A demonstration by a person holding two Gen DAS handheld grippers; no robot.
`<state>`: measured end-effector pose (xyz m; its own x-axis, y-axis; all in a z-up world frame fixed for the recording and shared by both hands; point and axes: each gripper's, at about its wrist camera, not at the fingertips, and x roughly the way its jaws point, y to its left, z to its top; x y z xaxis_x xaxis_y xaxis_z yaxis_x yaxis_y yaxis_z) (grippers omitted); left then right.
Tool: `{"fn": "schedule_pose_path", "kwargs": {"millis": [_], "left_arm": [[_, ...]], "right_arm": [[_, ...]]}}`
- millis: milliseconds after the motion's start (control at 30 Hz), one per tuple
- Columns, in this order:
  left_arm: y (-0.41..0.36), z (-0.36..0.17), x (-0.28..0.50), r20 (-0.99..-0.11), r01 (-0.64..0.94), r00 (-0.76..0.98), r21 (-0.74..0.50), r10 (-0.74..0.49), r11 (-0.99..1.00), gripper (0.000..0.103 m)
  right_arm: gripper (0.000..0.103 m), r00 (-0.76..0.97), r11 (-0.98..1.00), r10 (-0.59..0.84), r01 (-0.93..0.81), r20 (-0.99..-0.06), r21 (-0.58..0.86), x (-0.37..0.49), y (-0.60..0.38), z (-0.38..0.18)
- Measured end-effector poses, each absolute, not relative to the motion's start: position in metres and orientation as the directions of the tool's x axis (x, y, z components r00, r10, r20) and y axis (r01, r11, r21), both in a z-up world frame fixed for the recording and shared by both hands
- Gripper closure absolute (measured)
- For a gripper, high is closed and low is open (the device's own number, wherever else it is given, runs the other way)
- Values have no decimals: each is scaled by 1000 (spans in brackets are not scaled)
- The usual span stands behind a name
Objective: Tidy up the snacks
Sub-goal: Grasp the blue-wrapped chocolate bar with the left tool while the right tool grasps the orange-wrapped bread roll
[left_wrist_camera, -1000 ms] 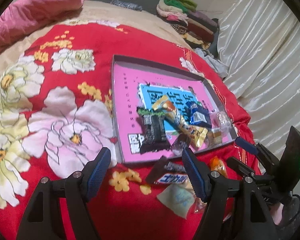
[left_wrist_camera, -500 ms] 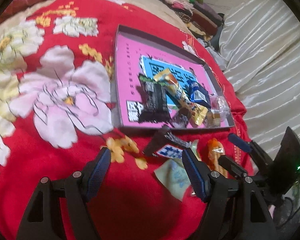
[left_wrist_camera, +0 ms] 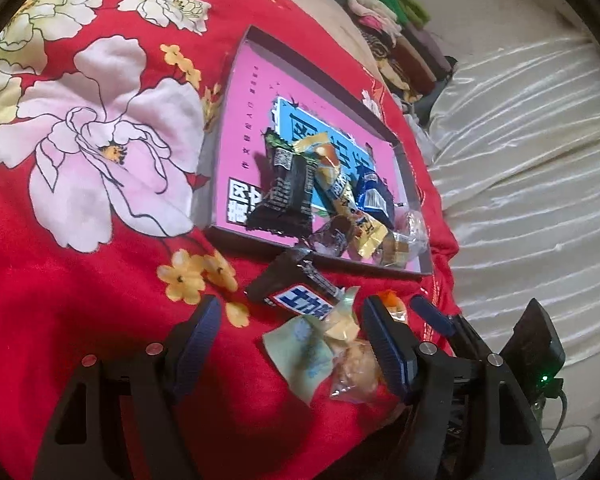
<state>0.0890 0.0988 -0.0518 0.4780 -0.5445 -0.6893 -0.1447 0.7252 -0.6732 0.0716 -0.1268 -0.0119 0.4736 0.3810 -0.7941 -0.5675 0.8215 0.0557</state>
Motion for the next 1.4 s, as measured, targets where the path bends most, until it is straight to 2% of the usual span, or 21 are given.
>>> {"fn": "schedule_pose_path", "kwargs": {"millis": [133, 300, 667, 800, 900, 1033, 1233, 1267, 1300, 1400], "left_arm": [[89, -54, 91, -698, -149, 472, -666, -539, 731, 31], [84, -66, 94, -705, -203, 455, -677, -543, 708, 39], [80, -71, 109, -698, -240, 475, -689, -536, 684, 49], [79, -76, 116, -700, -252, 470, -691, -538, 678, 49], [77, -78, 118, -706, -254, 469, -684, -531, 684, 49], [74, -81, 122, -714, -261, 469, -674, -520, 691, 48], [68, -84, 124, -714, -265, 483, -671, -507, 692, 46], [67, -84, 123, -717, -266, 484, -667, -501, 696, 47], [66, -84, 123, -728, -272, 488, -651, -482, 708, 55], [66, -83, 120, -731, -264, 499, -640, -465, 722, 64]], "right_arm": [[29, 471, 819, 375, -571, -798, 48, 72, -126, -14], [29, 469, 819, 369, -572, -803, 42, 72, -127, -16], [30, 440, 811, 382, -581, -813, 67, 78, -124, -24], [44, 415, 814, 386, -574, -824, 92, 84, -125, -30], [50, 389, 811, 400, -572, -830, 123, 87, -126, -35], [57, 344, 806, 435, -560, -832, 189, 94, -127, -42], [61, 299, 796, 485, -541, -822, 272, 103, -134, -50], [61, 295, 793, 491, -540, -820, 281, 103, -135, -50], [62, 295, 792, 495, -540, -817, 285, 103, -136, -50], [63, 304, 788, 507, -543, -806, 291, 101, -138, -44]]}}
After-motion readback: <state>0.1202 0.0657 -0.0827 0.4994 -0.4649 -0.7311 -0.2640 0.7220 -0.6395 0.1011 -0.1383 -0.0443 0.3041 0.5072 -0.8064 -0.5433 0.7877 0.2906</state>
